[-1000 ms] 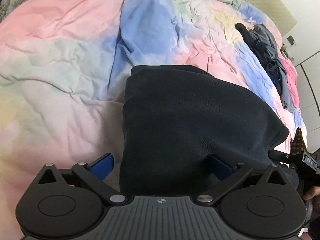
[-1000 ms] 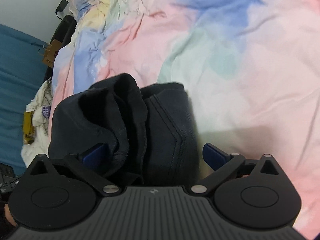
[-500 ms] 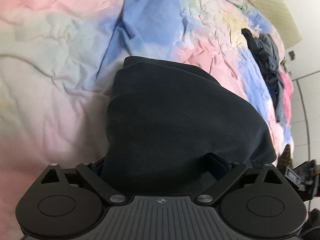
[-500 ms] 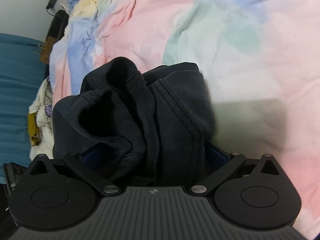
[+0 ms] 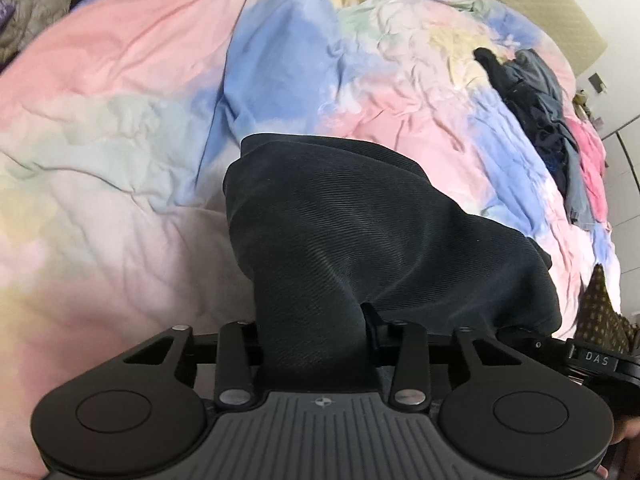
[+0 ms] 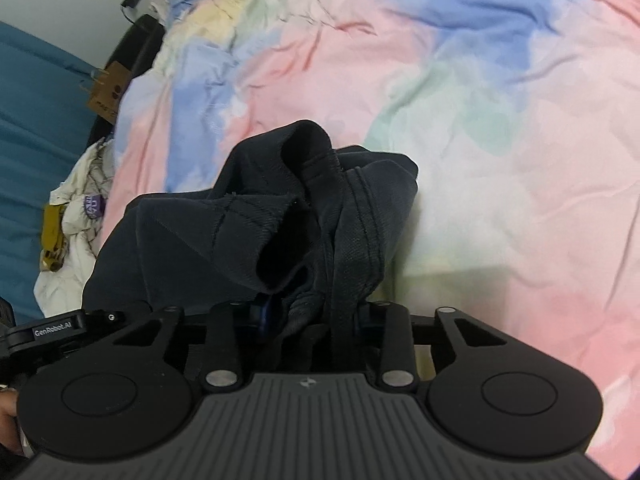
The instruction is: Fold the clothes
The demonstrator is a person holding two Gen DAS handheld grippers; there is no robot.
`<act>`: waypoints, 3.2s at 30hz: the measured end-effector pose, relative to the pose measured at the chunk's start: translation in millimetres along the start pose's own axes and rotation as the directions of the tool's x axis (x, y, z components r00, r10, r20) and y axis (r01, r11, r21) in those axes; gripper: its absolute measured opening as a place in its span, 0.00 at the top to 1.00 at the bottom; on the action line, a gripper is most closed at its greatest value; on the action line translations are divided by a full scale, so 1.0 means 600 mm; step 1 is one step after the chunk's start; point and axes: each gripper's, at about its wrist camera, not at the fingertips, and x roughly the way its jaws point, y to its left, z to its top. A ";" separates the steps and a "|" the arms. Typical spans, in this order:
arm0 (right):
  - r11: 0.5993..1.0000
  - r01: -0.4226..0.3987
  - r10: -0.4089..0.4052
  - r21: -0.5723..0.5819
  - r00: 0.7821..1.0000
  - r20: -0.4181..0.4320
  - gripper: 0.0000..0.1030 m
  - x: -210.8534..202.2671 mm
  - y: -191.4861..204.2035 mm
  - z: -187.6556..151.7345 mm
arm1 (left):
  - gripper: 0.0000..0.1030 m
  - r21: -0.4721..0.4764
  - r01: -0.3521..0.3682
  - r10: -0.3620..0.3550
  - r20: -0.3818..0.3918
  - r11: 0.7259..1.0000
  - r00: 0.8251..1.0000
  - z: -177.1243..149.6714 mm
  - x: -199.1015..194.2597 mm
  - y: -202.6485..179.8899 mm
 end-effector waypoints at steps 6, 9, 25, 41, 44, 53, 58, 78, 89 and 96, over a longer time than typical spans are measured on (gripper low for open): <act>0.999 -0.006 0.007 -0.045 1.000 0.022 0.68 -0.068 0.037 -0.031 | 0.62 -0.017 -0.021 0.021 0.034 1.000 0.999 -0.051 -0.091 -0.021; 0.998 -0.015 0.017 -0.062 0.999 0.030 0.68 -0.101 0.056 -0.057 | 0.62 -0.024 -0.023 0.024 0.041 0.999 0.999 -0.084 -0.138 -0.027; 0.994 0.034 -0.020 -0.100 0.991 0.132 0.68 -0.324 0.097 -0.272 | 0.61 0.043 0.117 -0.120 0.072 0.992 0.990 -0.311 -0.336 -0.049; 0.994 0.046 -0.073 0.104 0.960 0.272 0.68 -0.513 -0.052 -0.478 | 0.62 0.208 0.191 -0.191 -0.016 0.959 0.981 -0.523 -0.363 -0.220; 0.991 0.027 -0.063 0.130 0.958 0.280 0.68 -0.546 -0.118 -0.485 | 0.62 0.206 0.203 -0.198 -0.043 0.957 0.979 -0.550 -0.338 -0.284; 0.990 0.037 -0.073 0.135 0.958 0.277 0.68 -0.653 -0.335 -0.418 | 0.61 0.199 0.220 -0.203 -0.103 0.955 0.974 -0.584 -0.223 -0.527; 0.984 0.048 -0.099 0.172 0.947 0.306 0.68 -0.712 -0.454 -0.360 | 0.61 0.243 0.244 -0.219 -0.127 0.939 0.967 -0.558 -0.149 -0.665; 0.911 -0.017 -0.150 0.412 0.916 0.371 0.67 -0.675 -0.851 -0.190 | 0.57 0.459 0.230 -0.119 -0.257 0.858 0.959 -0.450 0.242 -0.984; 0.880 -0.054 -0.134 0.471 0.925 0.356 0.57 -0.595 -0.916 -0.184 | 0.39 0.494 0.202 -0.078 -0.259 0.846 0.963 -0.444 0.326 -0.976; 0.853 -0.108 -0.104 0.511 0.923 0.369 0.51 -0.592 -0.928 -0.186 | 0.39 0.473 0.225 -0.109 -0.260 0.852 0.959 -0.443 0.298 -0.959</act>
